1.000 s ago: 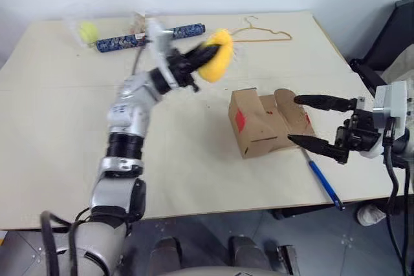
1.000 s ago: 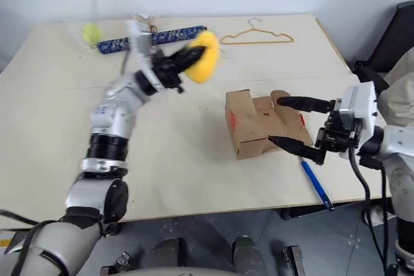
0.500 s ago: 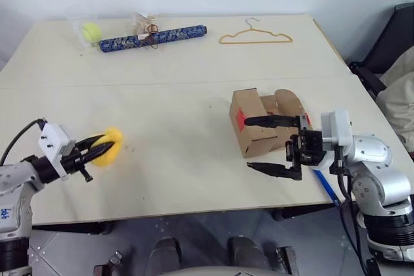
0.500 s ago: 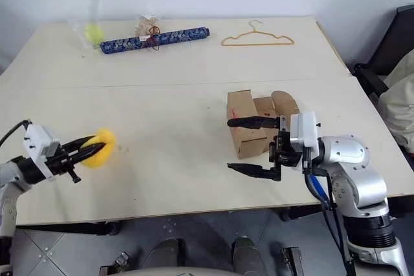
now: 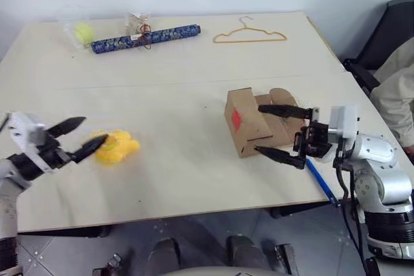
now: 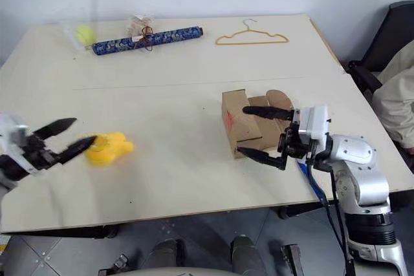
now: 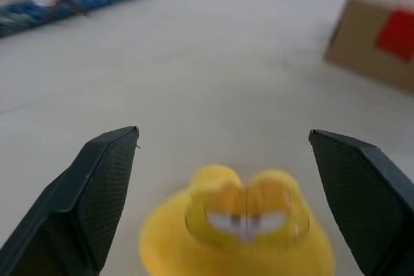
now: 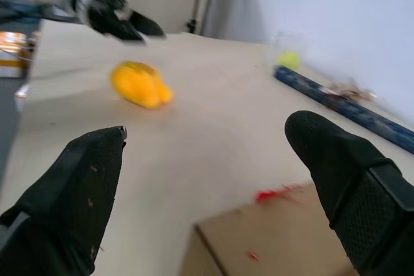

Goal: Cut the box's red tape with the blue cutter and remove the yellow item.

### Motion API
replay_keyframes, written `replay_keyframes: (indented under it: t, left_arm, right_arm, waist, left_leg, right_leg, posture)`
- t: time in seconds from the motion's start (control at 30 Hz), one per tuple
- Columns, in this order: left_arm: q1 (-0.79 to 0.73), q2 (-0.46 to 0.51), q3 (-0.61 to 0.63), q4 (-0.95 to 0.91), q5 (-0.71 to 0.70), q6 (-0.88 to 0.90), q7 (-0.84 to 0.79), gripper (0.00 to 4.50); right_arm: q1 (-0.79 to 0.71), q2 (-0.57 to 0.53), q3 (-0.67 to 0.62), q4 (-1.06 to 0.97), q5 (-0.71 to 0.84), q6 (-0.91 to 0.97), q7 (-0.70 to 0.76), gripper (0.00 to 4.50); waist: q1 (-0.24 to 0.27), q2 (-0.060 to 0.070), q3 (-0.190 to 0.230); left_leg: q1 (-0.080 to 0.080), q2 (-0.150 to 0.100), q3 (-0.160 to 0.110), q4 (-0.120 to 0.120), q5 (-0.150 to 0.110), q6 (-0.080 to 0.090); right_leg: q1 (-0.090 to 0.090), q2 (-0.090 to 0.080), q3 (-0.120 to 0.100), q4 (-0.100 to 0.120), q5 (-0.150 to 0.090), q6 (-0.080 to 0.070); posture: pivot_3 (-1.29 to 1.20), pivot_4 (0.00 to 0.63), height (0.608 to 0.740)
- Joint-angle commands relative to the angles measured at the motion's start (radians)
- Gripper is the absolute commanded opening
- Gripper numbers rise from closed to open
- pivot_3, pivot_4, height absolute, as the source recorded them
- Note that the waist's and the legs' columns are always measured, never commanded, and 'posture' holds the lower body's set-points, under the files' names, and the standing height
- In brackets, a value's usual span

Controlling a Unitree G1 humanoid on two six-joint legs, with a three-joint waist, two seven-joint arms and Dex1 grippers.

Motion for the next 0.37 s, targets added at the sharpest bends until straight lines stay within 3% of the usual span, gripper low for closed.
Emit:
replay_keyframes:
  t: [0.03,0.23,0.37]
  left_arm:
    - [0.132,0.062,0.108,0.037,0.119,-0.134,-0.042,4.48]
    - [0.323,0.056,0.207,0.078,0.212,-0.313,-0.090,4.48]
    - [0.366,0.018,0.218,0.122,0.223,-0.404,-0.089,4.48]
  right_arm:
    - [-0.003,-0.028,-0.027,-0.020,0.029,0.009,0.013,4.50]
    - [-0.019,-0.032,-0.006,-0.017,0.041,0.019,0.047,4.50]
    - [0.004,-0.009,0.021,-0.035,0.023,0.012,0.039,4.50]
  waist:
    - [-0.008,0.000,0.000]
    - [-0.016,-0.003,0.001]
    - [-0.014,-0.003,0.001]
  left_leg:
    - [0.001,0.000,0.002,-0.001,0.000,0.000]
    - [0.007,0.002,0.008,-0.003,-0.002,-0.001]
    - [0.008,0.002,0.009,-0.003,-0.005,0.002]
  right_leg:
    - [0.000,0.000,0.000,0.000,0.000,0.000]
    - [0.002,-0.001,0.001,-0.001,-0.001,-0.003]
    - [0.002,-0.001,0.001,-0.001,-0.002,-0.004]
  posture:
    - [0.00,0.150,0.740]
    - [0.00,0.150,0.740]
    - [0.00,0.150,0.740]
